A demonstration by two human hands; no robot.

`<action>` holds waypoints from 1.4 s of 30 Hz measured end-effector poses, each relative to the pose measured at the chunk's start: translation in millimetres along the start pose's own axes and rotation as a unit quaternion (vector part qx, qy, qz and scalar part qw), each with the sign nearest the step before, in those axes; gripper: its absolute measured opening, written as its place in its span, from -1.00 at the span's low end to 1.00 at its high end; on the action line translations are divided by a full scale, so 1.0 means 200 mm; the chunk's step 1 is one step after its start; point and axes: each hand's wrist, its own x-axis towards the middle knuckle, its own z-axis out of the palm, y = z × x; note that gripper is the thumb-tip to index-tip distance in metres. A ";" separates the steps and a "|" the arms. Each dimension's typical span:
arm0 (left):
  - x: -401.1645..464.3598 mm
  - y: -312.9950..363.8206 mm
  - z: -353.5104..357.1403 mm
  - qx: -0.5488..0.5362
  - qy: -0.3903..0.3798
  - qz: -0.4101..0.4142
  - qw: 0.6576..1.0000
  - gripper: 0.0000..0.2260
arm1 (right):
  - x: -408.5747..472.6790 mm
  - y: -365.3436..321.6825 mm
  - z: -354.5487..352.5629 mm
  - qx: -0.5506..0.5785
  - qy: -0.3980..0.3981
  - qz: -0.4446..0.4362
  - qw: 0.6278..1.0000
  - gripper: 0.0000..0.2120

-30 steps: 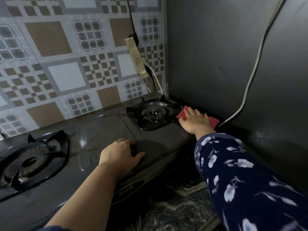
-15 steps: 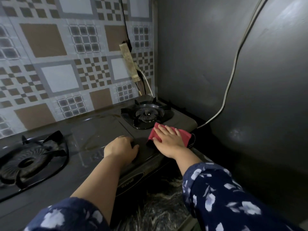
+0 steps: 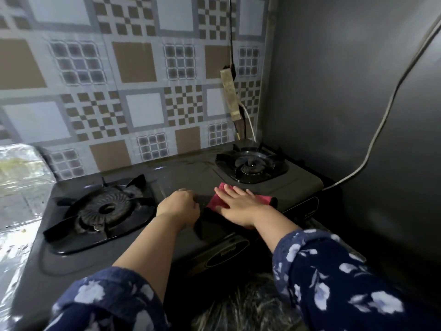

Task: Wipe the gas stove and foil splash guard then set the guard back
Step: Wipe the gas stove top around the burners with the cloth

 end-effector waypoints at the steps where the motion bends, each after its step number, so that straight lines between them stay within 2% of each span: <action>1: 0.00 -0.01 0.00 0.005 0.002 0.006 1.000 -0.71 | -0.02 0.03 0.00 -0.023 0.015 -0.028 0.999 -0.40; 5: 0.04 -0.04 -0.01 0.018 -0.010 0.015 1.000 -0.71 | 0.02 0.03 0.07 -0.027 0.080 -0.057 0.995 -0.40; 12: 0.23 -0.11 -0.11 0.059 -0.080 0.020 0.995 -0.70 | 0.35 -0.10 0.06 -0.001 0.087 0.019 0.996 -0.33; 22: 0.63 -0.21 -0.15 0.035 -0.052 -0.030 0.998 -0.69 | 0.85 -0.16 -0.03 0.046 0.089 0.020 0.995 -0.29; 26: 0.75 -0.26 -0.11 0.011 -0.008 -0.057 0.998 -0.65 | 1.06 -0.18 -0.07 0.057 0.086 0.031 0.994 -0.30; 36: 0.84 -0.31 -0.03 0.020 0.003 -0.071 0.997 -0.62 | 1.42 -0.15 -0.17 0.080 0.097 0.081 0.989 -0.31; 42: 0.77 -0.34 -0.04 0.022 0.015 -0.082 0.996 -0.61 | 1.36 -0.14 -0.20 0.030 0.034 0.013 0.999 -0.36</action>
